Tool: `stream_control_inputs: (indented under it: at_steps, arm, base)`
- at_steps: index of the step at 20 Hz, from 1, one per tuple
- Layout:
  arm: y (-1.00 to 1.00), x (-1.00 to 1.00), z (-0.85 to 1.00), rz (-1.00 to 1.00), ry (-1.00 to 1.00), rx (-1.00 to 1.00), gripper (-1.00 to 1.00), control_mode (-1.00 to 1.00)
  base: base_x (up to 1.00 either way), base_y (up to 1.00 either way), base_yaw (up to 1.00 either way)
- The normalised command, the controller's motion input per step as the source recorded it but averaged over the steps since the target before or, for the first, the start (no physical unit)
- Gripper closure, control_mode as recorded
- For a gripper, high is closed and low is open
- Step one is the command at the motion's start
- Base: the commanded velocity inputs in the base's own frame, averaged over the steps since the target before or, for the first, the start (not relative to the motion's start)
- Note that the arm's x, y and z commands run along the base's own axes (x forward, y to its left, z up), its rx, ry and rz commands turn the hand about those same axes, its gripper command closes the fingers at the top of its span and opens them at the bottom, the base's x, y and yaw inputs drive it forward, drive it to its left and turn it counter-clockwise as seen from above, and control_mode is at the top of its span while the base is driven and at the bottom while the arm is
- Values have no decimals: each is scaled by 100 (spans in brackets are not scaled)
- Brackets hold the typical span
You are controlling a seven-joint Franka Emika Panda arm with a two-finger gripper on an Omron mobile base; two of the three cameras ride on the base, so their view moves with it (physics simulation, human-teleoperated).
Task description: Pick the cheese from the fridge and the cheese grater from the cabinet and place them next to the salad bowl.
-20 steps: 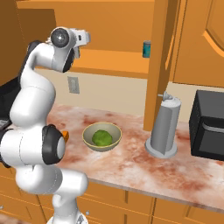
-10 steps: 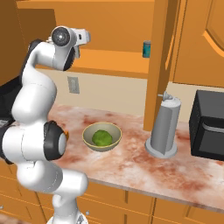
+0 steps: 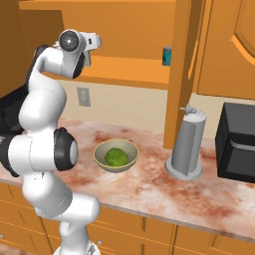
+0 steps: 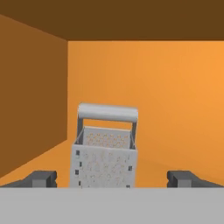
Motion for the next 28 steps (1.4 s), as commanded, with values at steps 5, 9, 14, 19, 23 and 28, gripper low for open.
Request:
stream_control_inputs:
  at_steps: [5,9,14,19,23,28]
  arm:
    - [6,13,-4,0,0,0,-100,-100]
    - [7,6,-15,0,0,0,-100,-100]
    - [2,13,-11,0,0,0,-100,-100]
    - [0,18,-2,0,0,0,-100,-100]
    - [16,18,-1,0,0,0,-100,-100]
    - [20,13,-4,0,0,0,-100,-100]
  base:
    - [0,0,0]
    - [0,0,0]
    - [0,0,0]
    - [0,0,0]
    - [0,0,0]
    - [0,0,0]
